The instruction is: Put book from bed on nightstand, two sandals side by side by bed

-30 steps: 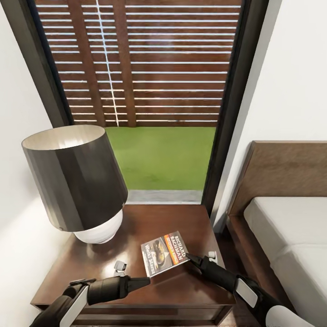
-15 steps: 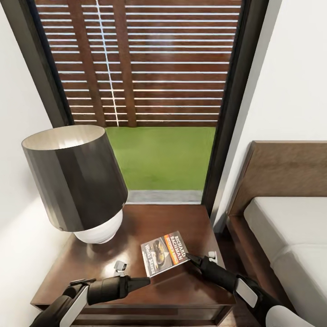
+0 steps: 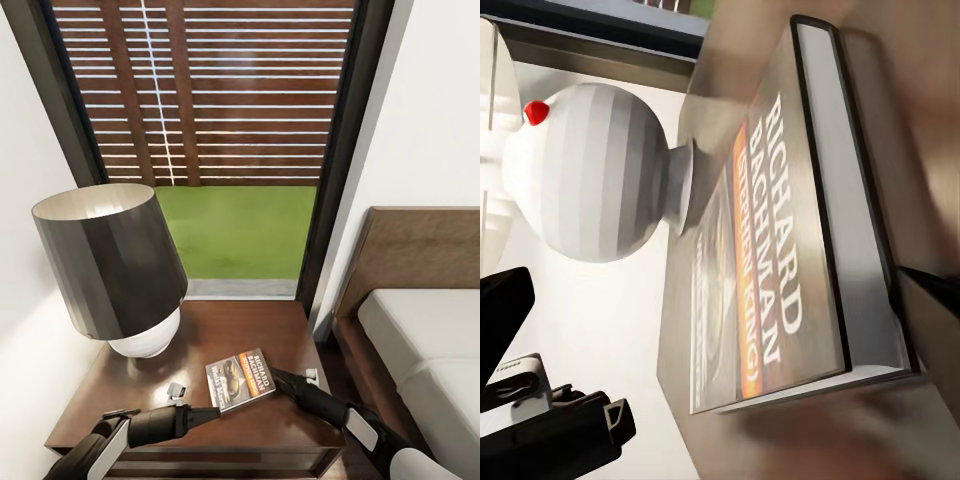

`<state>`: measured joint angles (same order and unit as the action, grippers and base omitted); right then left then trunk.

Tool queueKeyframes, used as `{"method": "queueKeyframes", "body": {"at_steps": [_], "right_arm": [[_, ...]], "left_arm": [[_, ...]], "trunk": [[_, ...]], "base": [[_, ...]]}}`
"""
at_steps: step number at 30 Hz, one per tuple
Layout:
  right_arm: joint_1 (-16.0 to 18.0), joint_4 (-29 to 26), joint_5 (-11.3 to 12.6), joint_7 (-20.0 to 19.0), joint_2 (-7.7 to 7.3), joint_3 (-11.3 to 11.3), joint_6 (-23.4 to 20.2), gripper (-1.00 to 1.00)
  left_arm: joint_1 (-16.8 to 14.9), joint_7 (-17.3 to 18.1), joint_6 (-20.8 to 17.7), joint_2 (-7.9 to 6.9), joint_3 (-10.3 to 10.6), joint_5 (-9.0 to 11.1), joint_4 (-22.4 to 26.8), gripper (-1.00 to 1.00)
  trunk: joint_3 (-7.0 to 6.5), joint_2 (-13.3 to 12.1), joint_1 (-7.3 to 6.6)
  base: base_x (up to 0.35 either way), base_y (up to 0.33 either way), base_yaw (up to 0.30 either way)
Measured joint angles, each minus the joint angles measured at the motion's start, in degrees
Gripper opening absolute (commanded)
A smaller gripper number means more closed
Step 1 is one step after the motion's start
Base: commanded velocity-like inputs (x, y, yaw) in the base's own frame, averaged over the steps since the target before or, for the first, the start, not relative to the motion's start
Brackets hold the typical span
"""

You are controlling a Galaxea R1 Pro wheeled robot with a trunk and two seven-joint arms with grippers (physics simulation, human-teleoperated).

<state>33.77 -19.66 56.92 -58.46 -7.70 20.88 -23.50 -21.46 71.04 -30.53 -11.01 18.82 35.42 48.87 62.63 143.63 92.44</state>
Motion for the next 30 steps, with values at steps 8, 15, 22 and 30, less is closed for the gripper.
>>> {"method": "queueKeyframes", "body": {"at_steps": [8,15,22,30], "right_arm": [[0.0,-0.3,0.0,0.2,0.02,0.2,-0.4,1.0],[0.0,-0.2,0.0,0.2,0.02,0.2,-0.3,1.0],[0.0,-0.2,0.0,0.2,0.02,0.2,-0.3,1.0],[0.0,1.3,-0.4,0.3,0.02,0.5,-0.8,1.0]], "left_arm": [[0.0,0.0,0.0,0.0,0.0,0.0,-0.2,1.0],[0.0,-0.1,0.1,0.04,-0.1,0.0,-0.8,1.0],[0.0,0.0,0.1,0.03,-0.1,0.0,-0.8,1.0],[0.0,0.0,0.0,0.09,-0.2,0.0,-0.7,1.0]], "trunk": [[0.0,0.0,0.03],[0.0,0.0,0.01],[0.0,0.0,0.01],[-1.53,-0.1,-0.17]], "base": [[-0.157,0.0,0.0],[-0.026,0.0,0.0],[0.0,0.0,0.0],[0.0,0.0,0.0]]}}
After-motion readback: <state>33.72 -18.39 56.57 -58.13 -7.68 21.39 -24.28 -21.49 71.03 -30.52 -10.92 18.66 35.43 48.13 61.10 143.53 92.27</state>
